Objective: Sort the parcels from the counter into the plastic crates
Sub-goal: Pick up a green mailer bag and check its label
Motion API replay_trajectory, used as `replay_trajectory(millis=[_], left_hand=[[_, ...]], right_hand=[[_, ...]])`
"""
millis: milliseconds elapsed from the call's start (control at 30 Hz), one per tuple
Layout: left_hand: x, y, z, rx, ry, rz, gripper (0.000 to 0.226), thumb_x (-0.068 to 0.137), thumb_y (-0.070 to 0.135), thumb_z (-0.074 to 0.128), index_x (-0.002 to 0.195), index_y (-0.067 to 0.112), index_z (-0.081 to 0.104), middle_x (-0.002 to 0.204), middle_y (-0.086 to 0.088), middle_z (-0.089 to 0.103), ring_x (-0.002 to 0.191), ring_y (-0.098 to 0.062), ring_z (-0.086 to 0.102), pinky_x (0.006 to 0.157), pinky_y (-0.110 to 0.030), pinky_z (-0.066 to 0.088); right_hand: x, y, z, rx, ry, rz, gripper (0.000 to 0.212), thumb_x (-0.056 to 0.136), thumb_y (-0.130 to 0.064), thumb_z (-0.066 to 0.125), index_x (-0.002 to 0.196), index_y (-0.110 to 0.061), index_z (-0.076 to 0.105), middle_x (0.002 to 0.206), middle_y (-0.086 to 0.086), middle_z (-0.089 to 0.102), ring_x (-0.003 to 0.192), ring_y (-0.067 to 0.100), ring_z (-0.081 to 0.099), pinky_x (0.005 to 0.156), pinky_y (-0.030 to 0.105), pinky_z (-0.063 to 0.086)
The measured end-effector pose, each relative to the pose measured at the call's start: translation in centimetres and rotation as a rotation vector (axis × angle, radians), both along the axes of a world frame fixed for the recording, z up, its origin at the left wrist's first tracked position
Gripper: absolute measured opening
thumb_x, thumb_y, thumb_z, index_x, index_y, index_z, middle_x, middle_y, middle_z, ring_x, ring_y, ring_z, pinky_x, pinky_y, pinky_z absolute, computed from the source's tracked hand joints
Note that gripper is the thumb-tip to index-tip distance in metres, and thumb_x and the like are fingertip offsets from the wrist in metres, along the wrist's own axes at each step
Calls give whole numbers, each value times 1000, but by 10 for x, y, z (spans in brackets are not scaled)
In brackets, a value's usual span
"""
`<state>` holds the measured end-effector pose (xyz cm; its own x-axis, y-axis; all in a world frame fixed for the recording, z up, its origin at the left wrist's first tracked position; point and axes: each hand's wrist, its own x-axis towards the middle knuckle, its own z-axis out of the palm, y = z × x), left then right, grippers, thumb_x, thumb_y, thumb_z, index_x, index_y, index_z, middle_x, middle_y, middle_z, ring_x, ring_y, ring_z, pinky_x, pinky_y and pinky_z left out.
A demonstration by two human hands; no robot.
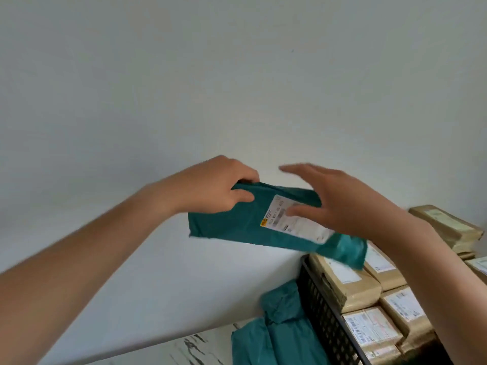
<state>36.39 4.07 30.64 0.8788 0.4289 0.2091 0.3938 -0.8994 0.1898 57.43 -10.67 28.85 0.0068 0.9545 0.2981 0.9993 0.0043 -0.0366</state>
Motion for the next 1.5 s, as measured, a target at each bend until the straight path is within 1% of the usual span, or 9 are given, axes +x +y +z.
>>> replay_trajectory(millis=[100, 167, 233, 333, 467, 700, 1000, 1200, 1500], left_hand=[[12, 11, 15, 335, -28, -52, 15, 102, 28, 63, 114, 33, 72, 96, 12, 68, 100, -15, 59, 107, -37, 45], [20, 19, 9, 615, -327, -69, 30, 98, 19, 66, 128, 23, 70, 117, 6, 69, 120, -22, 56, 129, -40, 21], [20, 18, -8, 636, -679, -15, 44, 96, 12, 67, 139, 13, 62, 135, -4, 62, 131, -28, 52, 128, -44, 26], [23, 7, -53, 194, -1022, 150, 63, 98, 23, 71, 154, 11, 43, 151, -6, 49, 139, -21, 46, 120, -37, 38], [27, -12, -99, -811, -1024, 101, 81, 99, 34, 69, 158, 51, 15, 149, 2, 52, 114, -11, 71, 89, -29, 61], [13, -11, -116, -815, -872, -13, 50, 106, 12, 61, 148, 38, 54, 141, 13, 67, 129, -10, 64, 106, -35, 55], [-16, -37, -82, -769, -932, -135, 54, 102, 6, 59, 150, 29, 50, 141, 10, 67, 132, -13, 63, 104, -25, 53], [-31, -56, -58, -678, -1005, -267, 56, 98, 4, 56, 150, 24, 49, 139, 6, 69, 131, -15, 64, 103, -22, 53], [-38, -57, -51, -632, -1031, -316, 56, 100, 6, 57, 152, 26, 48, 144, 2, 66, 135, -19, 61, 106, -26, 52]], right_hand=[[6, 18, -5, -42, 121, -10, 15, 104, -38, 59, 116, -32, 66, 110, -16, 72, 81, 6, 70, 67, 28, 62], [15, 25, -17, 98, 292, -72, 11, 104, -33, 59, 101, -27, 68, 96, -9, 74, 77, 13, 71, 65, 36, 62], [20, 26, -28, 212, 544, -97, 10, 103, -30, 64, 101, -23, 71, 93, -7, 77, 81, 16, 74, 67, 39, 63], [14, 20, -49, 323, 1122, -4, 15, 98, -22, 71, 112, -19, 75, 103, -4, 81, 95, 18, 78, 83, 39, 65], [3, 24, -75, 376, 1539, 38, 39, 82, -28, 73, 117, -10, 73, 113, 8, 80, 105, 30, 76, 98, 52, 58], [14, 26, -91, 240, 1581, 6, 30, 105, -20, 52, 120, 0, 71, 118, 19, 76, 111, 33, 74, 97, 46, 59], [1, -8, -64, 380, 1540, 207, 32, 95, -23, 54, 103, -12, 83, 104, 16, 79, 93, 25, 77, 74, 28, 63], [-10, -32, -45, 494, 1430, 349, 55, 88, -56, 75, 112, -7, 77, 108, 43, 61, 95, 42, 60, 86, 60, 45], [-15, -30, -33, 497, 1425, 395, 61, 83, -62, 78, 111, -9, 77, 103, 35, 68, 89, 38, 61, 78, 47, 52]])
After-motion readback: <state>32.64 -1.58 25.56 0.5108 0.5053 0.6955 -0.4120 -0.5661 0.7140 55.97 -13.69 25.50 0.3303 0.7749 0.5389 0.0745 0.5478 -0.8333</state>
